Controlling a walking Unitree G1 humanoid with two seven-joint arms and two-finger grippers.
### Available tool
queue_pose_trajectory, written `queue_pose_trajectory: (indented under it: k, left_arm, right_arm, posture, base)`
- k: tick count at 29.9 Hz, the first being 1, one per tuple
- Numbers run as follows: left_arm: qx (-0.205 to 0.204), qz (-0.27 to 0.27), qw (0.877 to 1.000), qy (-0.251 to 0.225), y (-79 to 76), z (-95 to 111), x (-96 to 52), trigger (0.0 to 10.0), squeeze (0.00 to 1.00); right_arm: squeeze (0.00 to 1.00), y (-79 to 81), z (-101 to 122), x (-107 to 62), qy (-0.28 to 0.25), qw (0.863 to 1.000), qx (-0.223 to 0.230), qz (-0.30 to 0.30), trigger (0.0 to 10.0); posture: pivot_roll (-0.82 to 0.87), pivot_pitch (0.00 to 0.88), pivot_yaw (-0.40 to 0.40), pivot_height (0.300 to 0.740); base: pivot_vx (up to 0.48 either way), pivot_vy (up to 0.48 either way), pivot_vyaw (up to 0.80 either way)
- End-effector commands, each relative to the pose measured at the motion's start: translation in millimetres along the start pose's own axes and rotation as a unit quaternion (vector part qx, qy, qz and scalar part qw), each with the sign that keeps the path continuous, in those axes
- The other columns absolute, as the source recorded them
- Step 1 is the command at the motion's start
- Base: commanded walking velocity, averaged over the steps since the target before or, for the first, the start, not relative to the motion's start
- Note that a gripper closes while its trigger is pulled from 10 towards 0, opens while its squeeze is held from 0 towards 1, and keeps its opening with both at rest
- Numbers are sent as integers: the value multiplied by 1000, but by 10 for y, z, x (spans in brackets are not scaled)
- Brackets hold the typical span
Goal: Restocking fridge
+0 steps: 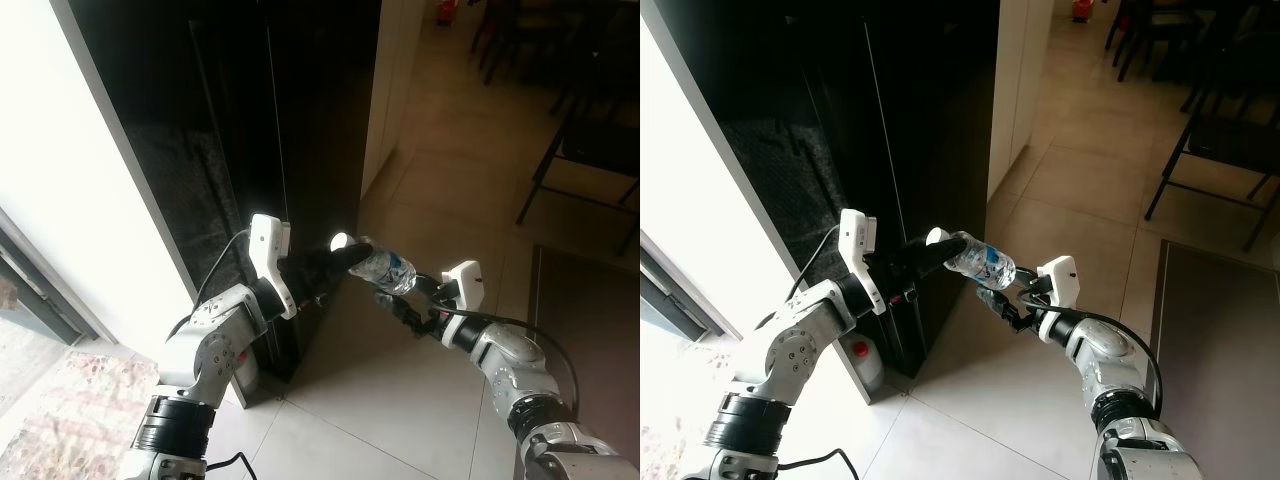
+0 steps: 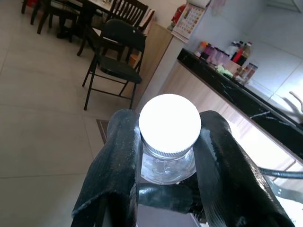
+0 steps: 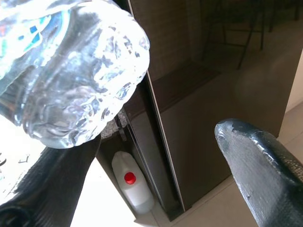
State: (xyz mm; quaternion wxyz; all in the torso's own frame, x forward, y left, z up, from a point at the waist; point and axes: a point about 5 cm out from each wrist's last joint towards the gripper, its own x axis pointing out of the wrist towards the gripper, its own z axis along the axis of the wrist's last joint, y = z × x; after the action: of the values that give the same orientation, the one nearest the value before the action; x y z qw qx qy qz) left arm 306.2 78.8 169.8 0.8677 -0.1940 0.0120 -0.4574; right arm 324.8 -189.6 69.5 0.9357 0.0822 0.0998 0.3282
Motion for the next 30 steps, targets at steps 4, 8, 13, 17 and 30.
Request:
queue_pose_trajectory:
  k: [4,8,13,17,30]
  left_arm:
    - [1,-21,1000,21,-60,-61,5,10000,0]
    - [5,-29,999,34,-88,-97,11,10000,0]
    - [4,-37,998,44,-106,-127,0,10000,0]
    - [8,-40,998,53,-110,-155,-9,10000,0]
    - [8,-36,998,51,-119,-178,16,10000,0]
  right_arm:
    - [0,-45,151,31,-16,1000,-20,-8,10000]
    - [0,-48,157,31,-16,1000,-20,-9,10000]
    - [0,-69,165,13,-16,1000,-21,-13,10000]
    - [0,-82,165,0,-15,1000,-22,-16,10000]
    - [0,-87,152,-9,-14,1000,-20,-19,10000]
  posture:
    - [27,0,-4,740]
    - [27,0,-5,740]
    - [25,0,-5,740]
    - [25,0,-5,740]
    - [23,0,-5,740]
  base:
    - [0,0,0]
    - [0,0,0]
    - [0,0,0]
    - [0,0,0]
    - [0,0,0]
